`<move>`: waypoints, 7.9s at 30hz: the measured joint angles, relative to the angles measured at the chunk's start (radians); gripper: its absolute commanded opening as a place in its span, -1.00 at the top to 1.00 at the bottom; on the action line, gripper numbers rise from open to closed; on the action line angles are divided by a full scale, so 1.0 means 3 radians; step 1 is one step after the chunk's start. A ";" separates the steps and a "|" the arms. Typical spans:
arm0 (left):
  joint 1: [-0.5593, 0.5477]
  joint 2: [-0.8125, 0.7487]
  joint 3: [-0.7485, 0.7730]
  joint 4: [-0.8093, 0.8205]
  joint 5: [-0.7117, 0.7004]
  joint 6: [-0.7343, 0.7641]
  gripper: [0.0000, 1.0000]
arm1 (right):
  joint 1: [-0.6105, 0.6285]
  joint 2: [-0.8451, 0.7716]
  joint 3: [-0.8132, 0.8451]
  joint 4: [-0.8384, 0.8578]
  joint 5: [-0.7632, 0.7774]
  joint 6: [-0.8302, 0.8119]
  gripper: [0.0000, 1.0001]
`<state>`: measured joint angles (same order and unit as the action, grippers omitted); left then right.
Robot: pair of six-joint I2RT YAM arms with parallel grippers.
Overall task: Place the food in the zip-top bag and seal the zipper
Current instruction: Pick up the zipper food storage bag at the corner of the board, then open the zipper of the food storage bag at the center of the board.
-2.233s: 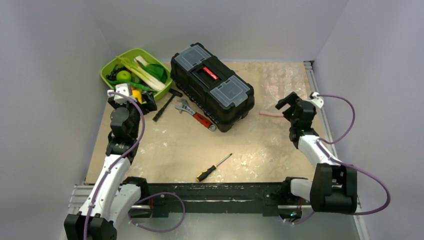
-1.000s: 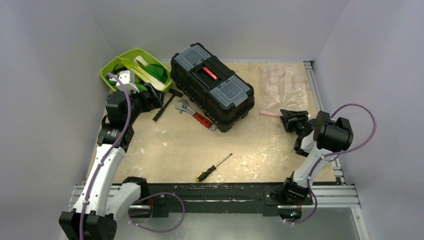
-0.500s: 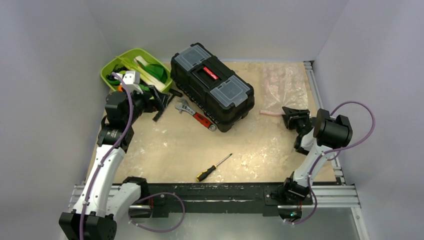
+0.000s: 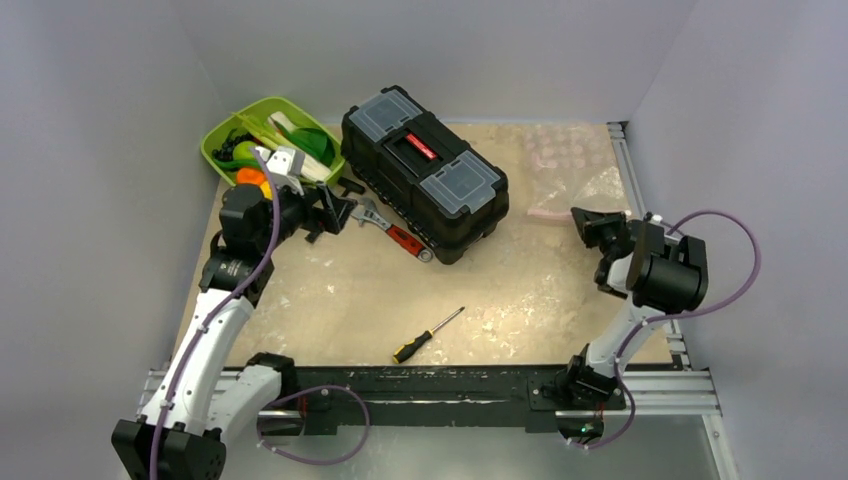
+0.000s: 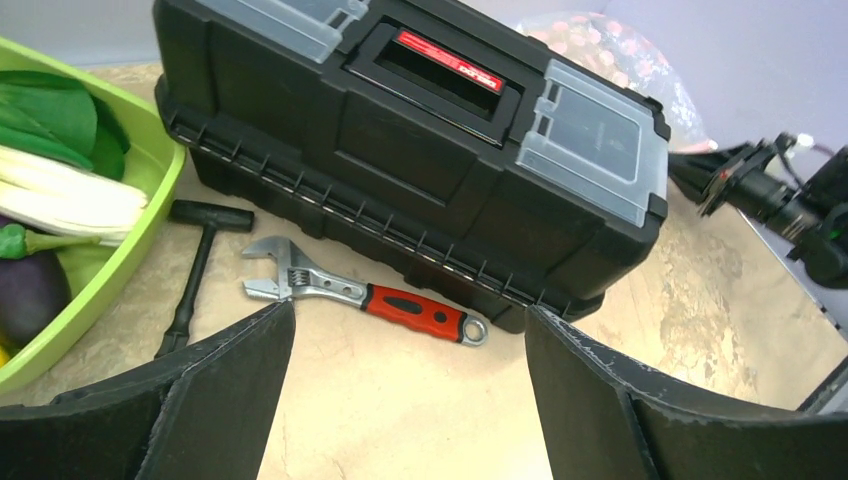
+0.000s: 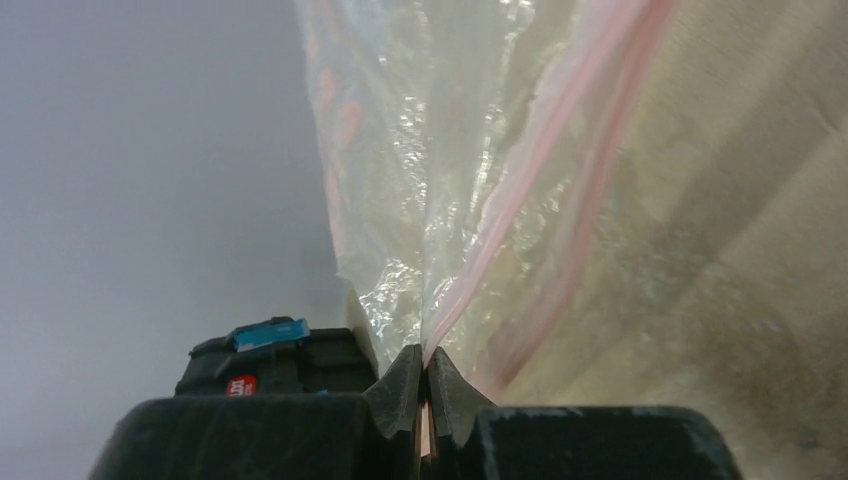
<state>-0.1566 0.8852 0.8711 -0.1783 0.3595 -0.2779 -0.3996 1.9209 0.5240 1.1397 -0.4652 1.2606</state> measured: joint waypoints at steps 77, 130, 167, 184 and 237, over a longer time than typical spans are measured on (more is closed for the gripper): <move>-0.2813 -0.0184 0.0804 -0.2288 -0.2186 -0.0582 -0.54 | 0.4344 -0.1938 0.1525 -0.3758 0.0891 -0.0122 1.00; -0.3211 0.0125 0.0978 -0.2502 -0.2884 -0.0647 -0.40 | 0.4556 -0.2054 0.1484 -0.3726 0.1144 0.0275 1.00; -0.3216 0.0210 0.0879 -0.2794 -0.3454 -0.1030 1.00 | 0.4762 -0.2539 0.1530 -0.4552 0.1437 -0.0841 -0.91; -0.3213 0.0000 0.1035 -0.2954 -0.3489 -0.1629 1.00 | 0.4893 -0.2248 0.1822 -0.4580 0.1980 -0.1008 -0.50; -0.3187 -0.0093 0.1207 -0.2307 -0.2583 -0.1877 -0.45 | 0.5608 -0.1930 0.3292 -0.6153 0.3714 -0.1835 1.00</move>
<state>-1.1126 0.8574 1.2331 -0.8703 -0.4152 -0.8410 1.2827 1.3418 1.5116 -0.7063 0.6491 0.7101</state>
